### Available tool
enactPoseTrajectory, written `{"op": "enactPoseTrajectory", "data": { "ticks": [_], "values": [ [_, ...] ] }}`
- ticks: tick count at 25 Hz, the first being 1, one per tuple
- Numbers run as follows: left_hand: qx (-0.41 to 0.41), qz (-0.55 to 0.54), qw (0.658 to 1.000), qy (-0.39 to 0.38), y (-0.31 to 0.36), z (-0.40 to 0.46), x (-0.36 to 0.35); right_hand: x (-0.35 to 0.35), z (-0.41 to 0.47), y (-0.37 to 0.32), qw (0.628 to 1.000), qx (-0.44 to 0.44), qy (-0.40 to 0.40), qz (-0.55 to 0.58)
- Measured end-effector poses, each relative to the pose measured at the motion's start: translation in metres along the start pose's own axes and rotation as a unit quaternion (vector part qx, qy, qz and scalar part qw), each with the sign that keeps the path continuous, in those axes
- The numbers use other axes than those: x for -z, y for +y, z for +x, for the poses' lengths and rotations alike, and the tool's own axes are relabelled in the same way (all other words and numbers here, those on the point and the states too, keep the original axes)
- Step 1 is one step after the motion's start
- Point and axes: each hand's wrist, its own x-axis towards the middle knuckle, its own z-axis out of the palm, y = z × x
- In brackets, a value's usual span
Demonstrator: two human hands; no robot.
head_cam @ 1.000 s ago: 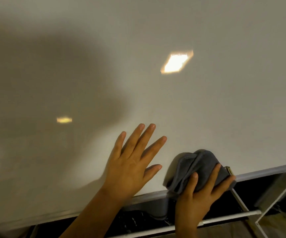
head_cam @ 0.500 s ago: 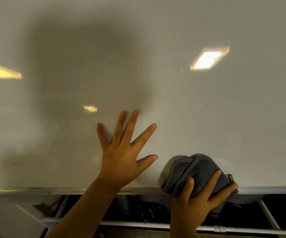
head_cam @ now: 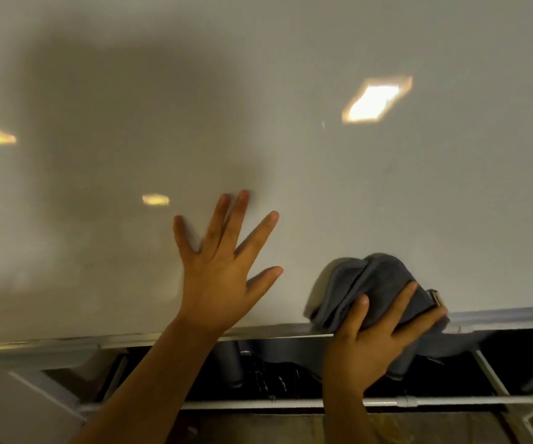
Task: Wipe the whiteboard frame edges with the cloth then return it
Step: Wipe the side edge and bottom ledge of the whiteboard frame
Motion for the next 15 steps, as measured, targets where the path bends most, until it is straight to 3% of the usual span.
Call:
{"op": "enactPoseTrajectory", "data": {
  "ticks": [7,15],
  "values": [
    [-0.026,0.001,1.0,0.012,-0.011,-0.005,-0.007,-0.021,-0.035,-0.02,1.0,-0.011,-0.005,0.008],
    [-0.05,0.023,0.998,-0.004,-0.069,-0.04,-0.013,-0.05,-0.099,-0.053,0.999,-0.006,-0.042,0.004]
  ]
}}
